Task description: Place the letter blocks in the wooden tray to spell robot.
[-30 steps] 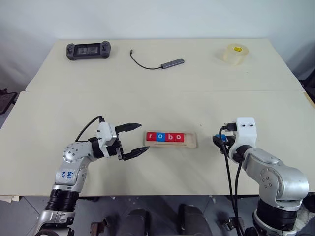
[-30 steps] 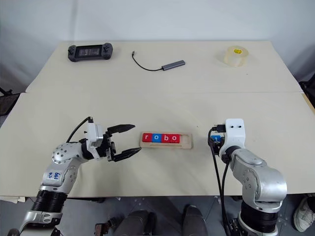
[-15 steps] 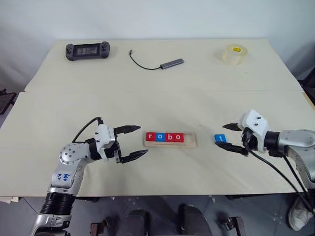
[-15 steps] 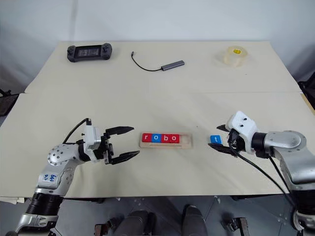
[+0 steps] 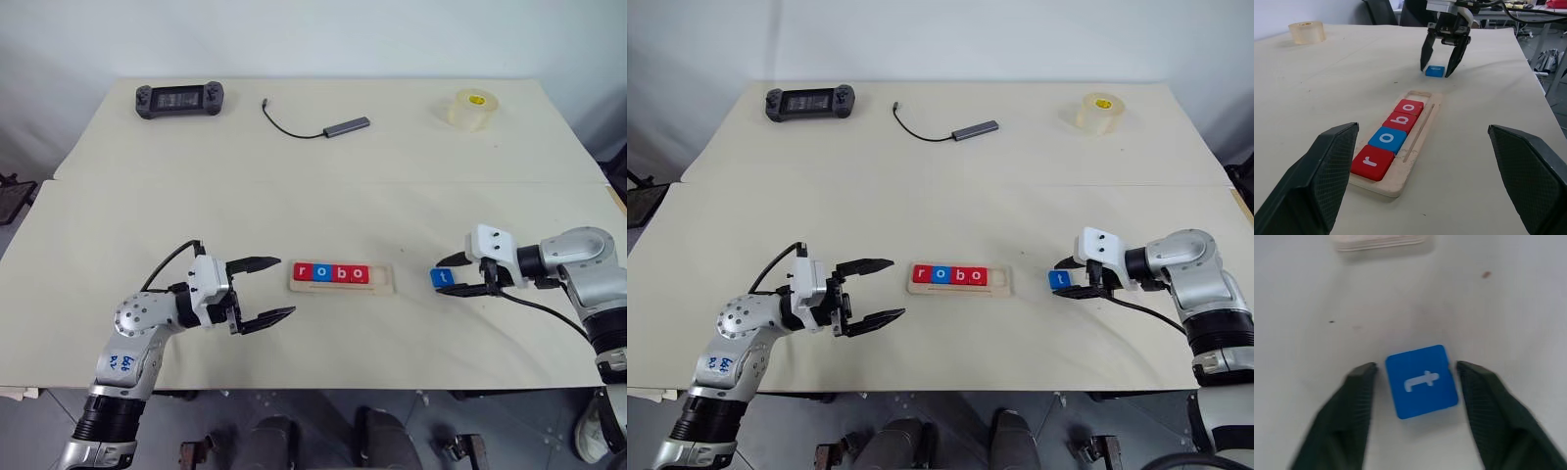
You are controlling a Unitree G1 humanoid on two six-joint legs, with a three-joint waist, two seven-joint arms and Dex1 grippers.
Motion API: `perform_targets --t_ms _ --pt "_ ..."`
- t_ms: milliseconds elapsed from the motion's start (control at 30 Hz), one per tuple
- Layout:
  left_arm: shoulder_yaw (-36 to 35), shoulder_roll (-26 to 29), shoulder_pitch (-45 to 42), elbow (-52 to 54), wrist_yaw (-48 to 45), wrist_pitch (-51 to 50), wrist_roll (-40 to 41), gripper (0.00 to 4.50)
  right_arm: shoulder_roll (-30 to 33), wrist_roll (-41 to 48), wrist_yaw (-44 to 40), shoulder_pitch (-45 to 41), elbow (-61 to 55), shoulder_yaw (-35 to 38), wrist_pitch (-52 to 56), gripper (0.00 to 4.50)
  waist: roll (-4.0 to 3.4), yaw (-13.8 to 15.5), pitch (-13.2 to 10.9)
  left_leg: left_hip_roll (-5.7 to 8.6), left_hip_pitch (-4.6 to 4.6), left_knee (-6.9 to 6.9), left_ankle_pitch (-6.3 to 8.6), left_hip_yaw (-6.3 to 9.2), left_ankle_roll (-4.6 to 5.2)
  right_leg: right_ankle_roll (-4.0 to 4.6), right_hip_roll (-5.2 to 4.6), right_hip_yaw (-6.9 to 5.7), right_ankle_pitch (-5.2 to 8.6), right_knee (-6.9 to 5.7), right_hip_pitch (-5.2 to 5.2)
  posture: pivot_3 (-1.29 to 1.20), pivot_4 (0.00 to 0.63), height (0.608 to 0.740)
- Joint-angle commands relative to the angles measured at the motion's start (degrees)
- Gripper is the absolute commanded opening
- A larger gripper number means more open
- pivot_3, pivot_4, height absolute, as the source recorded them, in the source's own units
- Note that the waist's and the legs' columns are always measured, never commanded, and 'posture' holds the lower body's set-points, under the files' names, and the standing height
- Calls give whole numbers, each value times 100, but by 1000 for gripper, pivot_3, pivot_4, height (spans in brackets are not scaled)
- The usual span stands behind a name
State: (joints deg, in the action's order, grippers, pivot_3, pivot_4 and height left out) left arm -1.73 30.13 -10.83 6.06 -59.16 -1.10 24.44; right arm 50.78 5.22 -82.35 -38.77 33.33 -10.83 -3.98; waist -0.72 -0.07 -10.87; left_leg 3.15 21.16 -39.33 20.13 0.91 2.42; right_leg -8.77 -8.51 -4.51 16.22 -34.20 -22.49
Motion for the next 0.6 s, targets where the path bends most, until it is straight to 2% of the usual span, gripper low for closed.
perform_targets --t_ms 33,167,300,433,600 --pt "-137 60 41 220 66 23 73 4500 -49 -149 -50 -136 202 14 -158 1457 0 -1 0 0 0 -2 0 -1 0 0 0 1 0 -1 0 0 150 740" --pt "-160 69 30 197 88 48 60 4500 -146 -59 -145 -372 31 80 -113 1461 0 -5 0 0 0 -3 1 -1 -3 0 0 1 0 -3 -1 0 150 740" --pt "-180 61 30 154 127 85 31 4500 -289 21 -265 -551 -962 -68 996 1461 -4 -18 -1 -5 3 -2 2 -3 -7 1 3 3 0 -6 -10 0 150 740" --pt "-166 24 39 135 182 116 5 4500 -576 -156 103 -575 -1710 -287 1973 1461 -4 -3 -1 -10 5 -2 4 0 -11 3 6 -1 1 -7 -11 0 150 740" --pt "-134 -17 20 89 260 182 -23 4500 -971 -156 314 -636 -1948 -440 2322 1461 -4 24 -1 0 9 -5 4 6 -10 3 1 -2 1 -9 -11 0 150 740"
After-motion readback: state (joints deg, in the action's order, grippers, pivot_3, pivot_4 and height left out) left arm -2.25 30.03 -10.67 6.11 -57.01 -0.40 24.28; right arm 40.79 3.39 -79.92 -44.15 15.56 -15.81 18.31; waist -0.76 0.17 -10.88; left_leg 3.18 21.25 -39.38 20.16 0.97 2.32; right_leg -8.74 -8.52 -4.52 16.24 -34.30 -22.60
